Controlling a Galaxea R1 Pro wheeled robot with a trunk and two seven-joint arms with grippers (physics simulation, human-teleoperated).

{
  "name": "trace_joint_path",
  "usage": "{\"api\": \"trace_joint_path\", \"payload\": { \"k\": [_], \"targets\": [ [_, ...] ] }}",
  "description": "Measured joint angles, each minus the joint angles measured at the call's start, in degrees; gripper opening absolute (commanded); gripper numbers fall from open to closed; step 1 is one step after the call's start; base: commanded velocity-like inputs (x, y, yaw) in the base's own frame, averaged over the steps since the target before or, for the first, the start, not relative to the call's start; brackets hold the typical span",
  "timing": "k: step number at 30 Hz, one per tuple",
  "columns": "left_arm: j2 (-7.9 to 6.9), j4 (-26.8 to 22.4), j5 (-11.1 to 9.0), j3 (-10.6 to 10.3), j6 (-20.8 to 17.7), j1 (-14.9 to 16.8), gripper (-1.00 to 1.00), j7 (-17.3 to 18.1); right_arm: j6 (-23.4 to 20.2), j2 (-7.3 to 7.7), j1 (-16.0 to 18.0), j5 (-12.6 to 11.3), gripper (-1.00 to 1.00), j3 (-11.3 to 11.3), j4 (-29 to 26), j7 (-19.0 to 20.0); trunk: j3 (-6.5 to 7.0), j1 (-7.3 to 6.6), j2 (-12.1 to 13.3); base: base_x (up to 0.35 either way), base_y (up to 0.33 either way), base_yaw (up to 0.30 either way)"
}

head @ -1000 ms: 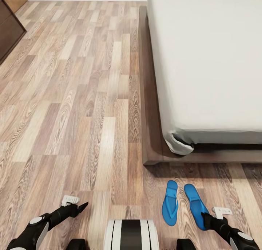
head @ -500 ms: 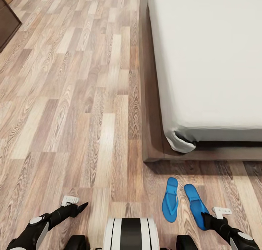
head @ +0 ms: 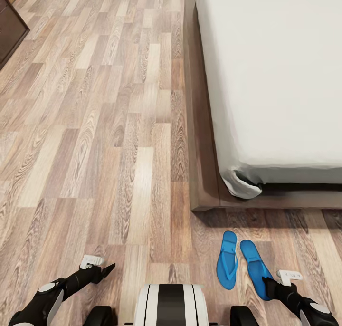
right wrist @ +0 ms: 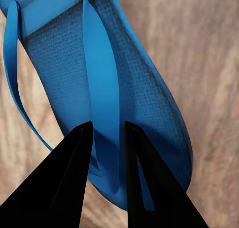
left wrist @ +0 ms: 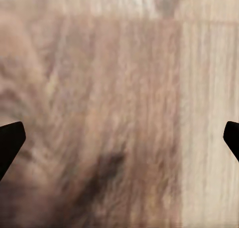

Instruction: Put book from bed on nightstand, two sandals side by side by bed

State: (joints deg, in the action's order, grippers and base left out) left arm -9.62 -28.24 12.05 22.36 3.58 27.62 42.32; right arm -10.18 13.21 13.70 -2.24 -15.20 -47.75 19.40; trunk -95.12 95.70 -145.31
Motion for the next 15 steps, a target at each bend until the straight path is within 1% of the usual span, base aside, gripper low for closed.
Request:
{"api": "trace_joint_path", "payload": {
  "k": [3, 6, 8, 15],
  "targets": [
    [0.0, 0.0, 0.0, 0.0, 0.0, 0.01, 1.0, 0.0, 0.0, 0.01, 0.0, 0.0, -1.0, 0.0, 0.01, 0.01, 0.0, 0.0, 0.0, 0.05, 0.005, 0.0],
    [0.0, 0.0, 0.0, 0.0, 0.0, 0.02, 1.0, -0.04, 0.0, 0.0, 0.0, 0.0, -1.0, 0.0, -0.02, 0.0, 0.0, -0.03, 0.0, 0.249, 0.001, 0.0],
    [0.0, 0.0, 0.0, 0.0, 0.0, -0.01, 1.0, -0.04, 0.0, 0.01, 0.0, 0.01, -1.0, 0.0, -0.01, 0.01, 0.0, -0.02, 0.0, 0.131, 0.0, 0.0],
    [0.0, 0.0, 0.0, 0.0, 0.0, 0.02, 1.0, -0.01, 0.0, 0.0, 0.0, 0.0, -1.0, 0.0, -0.02, 0.02, 0.0, 0.0, 0.0, 0.015, 0.0, 0.0]
  ]
}}
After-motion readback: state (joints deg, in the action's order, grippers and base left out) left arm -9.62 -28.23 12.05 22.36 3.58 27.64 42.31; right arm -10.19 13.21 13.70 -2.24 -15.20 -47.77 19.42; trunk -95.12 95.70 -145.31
